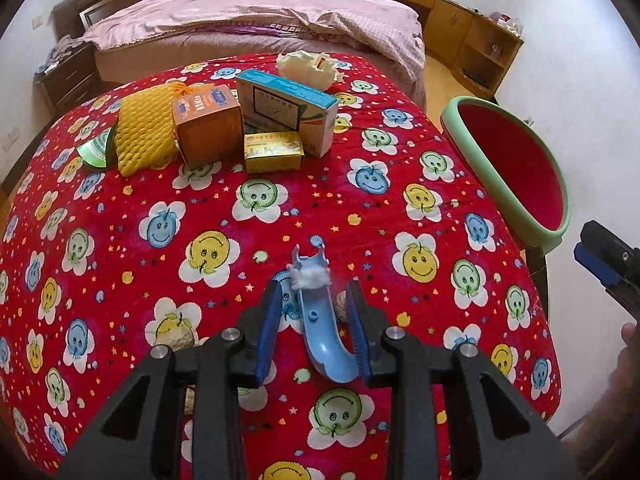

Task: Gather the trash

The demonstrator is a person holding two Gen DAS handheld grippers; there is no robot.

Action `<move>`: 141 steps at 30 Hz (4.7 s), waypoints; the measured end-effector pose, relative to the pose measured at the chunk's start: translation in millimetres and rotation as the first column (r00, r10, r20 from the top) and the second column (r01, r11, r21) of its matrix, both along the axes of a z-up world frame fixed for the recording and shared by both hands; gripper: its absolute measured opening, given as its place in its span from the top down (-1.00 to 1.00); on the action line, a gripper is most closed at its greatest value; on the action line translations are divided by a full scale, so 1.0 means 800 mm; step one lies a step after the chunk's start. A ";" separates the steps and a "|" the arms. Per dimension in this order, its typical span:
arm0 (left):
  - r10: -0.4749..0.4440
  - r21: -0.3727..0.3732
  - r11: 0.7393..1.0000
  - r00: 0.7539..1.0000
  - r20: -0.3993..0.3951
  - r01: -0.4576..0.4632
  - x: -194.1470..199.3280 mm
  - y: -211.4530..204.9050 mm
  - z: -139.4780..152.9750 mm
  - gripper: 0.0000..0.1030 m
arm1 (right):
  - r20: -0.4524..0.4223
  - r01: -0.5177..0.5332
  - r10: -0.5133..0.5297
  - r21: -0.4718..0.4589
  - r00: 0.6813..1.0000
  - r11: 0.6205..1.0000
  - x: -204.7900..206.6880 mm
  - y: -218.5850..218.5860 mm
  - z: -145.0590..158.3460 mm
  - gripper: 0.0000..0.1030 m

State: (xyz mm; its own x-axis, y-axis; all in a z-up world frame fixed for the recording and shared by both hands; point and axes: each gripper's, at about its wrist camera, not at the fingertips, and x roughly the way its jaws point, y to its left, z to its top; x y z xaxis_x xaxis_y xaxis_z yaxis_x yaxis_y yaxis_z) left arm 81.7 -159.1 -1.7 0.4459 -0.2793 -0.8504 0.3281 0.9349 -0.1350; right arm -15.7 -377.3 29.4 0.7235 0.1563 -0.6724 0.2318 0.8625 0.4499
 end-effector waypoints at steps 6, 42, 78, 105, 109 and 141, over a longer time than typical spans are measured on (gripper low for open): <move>-0.035 0.011 0.999 0.999 -0.016 0.035 -0.014 0.003 -0.004 0.37 | -0.005 -0.007 0.007 0.000 1.000 1.000 0.002 0.004 -0.003 -0.43; 0.105 -0.127 0.987 0.990 0.093 -0.093 0.069 0.068 0.038 0.68 | -0.037 -0.169 0.167 -0.086 0.985 0.982 0.098 0.092 -0.001 -0.43; 0.236 -0.215 0.953 0.968 0.090 -0.212 0.150 0.123 0.037 0.68 | -0.018 -0.379 0.381 -0.163 0.924 0.911 0.259 0.186 -0.021 0.59; -0.120 -0.253 0.956 0.984 0.129 0.150 0.058 -0.096 0.097 0.68 | 0.177 -0.016 0.049 -0.181 0.983 0.983 0.060 0.003 0.050 0.59; -0.185 -0.244 0.947 0.976 0.118 0.209 0.055 -0.143 0.092 0.68 | 0.164 0.062 -0.034 -0.170 0.986 0.983 0.042 -0.043 0.040 0.59; -0.320 -0.201 0.924 0.945 0.066 0.327 0.075 -0.264 0.041 0.35 | 0.069 0.198 -0.193 -0.065 0.979 0.978 0.041 -0.155 -0.030 0.23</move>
State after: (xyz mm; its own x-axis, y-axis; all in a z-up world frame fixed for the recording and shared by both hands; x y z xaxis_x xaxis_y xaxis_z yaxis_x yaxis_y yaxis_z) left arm 142.1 -370.0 31.1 0.3271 -0.5801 -0.7460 0.6150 0.7300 -0.2980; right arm 17.0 -501.1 5.4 0.7759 -0.0388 -0.6296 0.3727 0.8335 0.4079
